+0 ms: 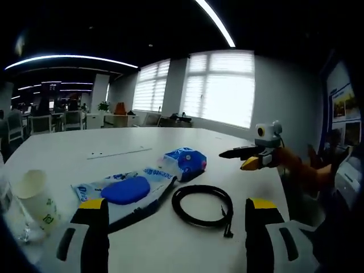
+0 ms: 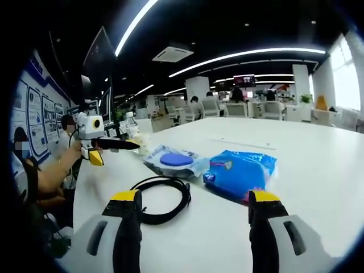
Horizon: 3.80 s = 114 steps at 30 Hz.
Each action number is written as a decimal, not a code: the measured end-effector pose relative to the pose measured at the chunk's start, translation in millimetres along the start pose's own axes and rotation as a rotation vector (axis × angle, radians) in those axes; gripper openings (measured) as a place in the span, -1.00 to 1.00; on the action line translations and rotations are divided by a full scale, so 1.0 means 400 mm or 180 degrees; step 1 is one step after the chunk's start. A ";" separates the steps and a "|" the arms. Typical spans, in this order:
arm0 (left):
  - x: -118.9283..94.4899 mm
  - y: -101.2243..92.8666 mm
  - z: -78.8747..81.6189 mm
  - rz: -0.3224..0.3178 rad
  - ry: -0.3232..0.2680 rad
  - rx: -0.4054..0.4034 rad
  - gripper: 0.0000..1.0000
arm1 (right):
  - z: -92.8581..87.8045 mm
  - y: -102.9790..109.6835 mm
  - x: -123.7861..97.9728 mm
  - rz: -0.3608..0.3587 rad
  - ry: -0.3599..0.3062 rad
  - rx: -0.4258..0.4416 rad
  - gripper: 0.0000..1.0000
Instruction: Arrange the tabletop items into an orderly group along one side of the table until the central work area is clear of visible clutter.
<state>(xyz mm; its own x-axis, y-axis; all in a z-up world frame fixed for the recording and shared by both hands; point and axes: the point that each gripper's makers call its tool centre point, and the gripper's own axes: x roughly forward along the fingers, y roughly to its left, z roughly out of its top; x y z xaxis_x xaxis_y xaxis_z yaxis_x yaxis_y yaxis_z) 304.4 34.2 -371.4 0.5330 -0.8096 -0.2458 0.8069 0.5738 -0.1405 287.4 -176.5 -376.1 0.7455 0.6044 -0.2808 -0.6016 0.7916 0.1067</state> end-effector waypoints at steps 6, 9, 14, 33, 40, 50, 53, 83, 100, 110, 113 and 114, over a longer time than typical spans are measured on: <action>-0.002 -0.003 -0.005 -0.0026 0.0010 -0.0007 0.99 | 0.005 0.006 0.000 -0.0008 -0.0016 -0.0006 0.44; -0.009 -0.002 -0.004 -0.0019 0.0009 0.0007 0.99 | 0.007 0.012 0.000 0.0005 -0.0022 0.0009 0.43; -0.023 0.003 -0.001 -0.0020 -0.0029 -0.0037 0.99 | 0.008 0.016 -0.005 0.0000 -0.0024 0.0001 0.43; -0.079 0.021 -0.020 0.0078 -0.0037 -0.0047 0.99 | 0.005 0.046 -0.017 0.0006 -0.0025 -0.0052 0.40; -0.115 0.027 -0.027 0.0138 -0.0087 -0.0078 0.99 | -0.006 0.057 -0.040 -0.0017 -0.0044 -0.0062 0.39; -0.177 0.036 -0.046 0.0276 -0.0120 -0.0090 0.99 | -0.025 0.073 -0.088 -0.0052 -0.0016 -0.0066 0.40; -0.200 0.040 -0.055 0.0307 -0.0145 -0.0122 0.99 | -0.029 0.076 -0.101 -0.0071 -0.0012 -0.0069 0.39; -0.345 0.035 -0.154 0.0786 -0.0231 -0.0261 0.99 | -0.120 0.130 -0.179 -0.0364 0.0115 -0.0131 0.40; -0.375 0.038 -0.180 0.0862 -0.0259 -0.0390 0.99 | -0.111 0.170 -0.202 -0.0406 -0.0036 -0.0043 0.82; -0.378 0.042 -0.172 0.0905 -0.0303 -0.0388 0.99 | -0.118 0.148 -0.198 -0.0529 -0.0002 -0.0003 1.00; -0.379 0.044 -0.175 0.0927 -0.0276 -0.0386 0.99 | -0.125 0.142 -0.197 -0.0549 0.0016 0.0032 1.00; -0.380 0.042 -0.173 0.0919 -0.0289 -0.0390 0.99 | -0.127 0.142 -0.197 -0.0544 0.0030 0.0037 1.00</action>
<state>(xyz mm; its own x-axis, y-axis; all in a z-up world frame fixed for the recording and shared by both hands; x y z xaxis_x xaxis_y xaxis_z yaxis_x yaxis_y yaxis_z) 219.3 175.4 -402.7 0.7603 -0.6158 -0.2067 0.5853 0.7875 -0.1931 179.9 -183.5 -396.5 0.8339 0.4602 -0.3048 -0.4630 0.8838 0.0675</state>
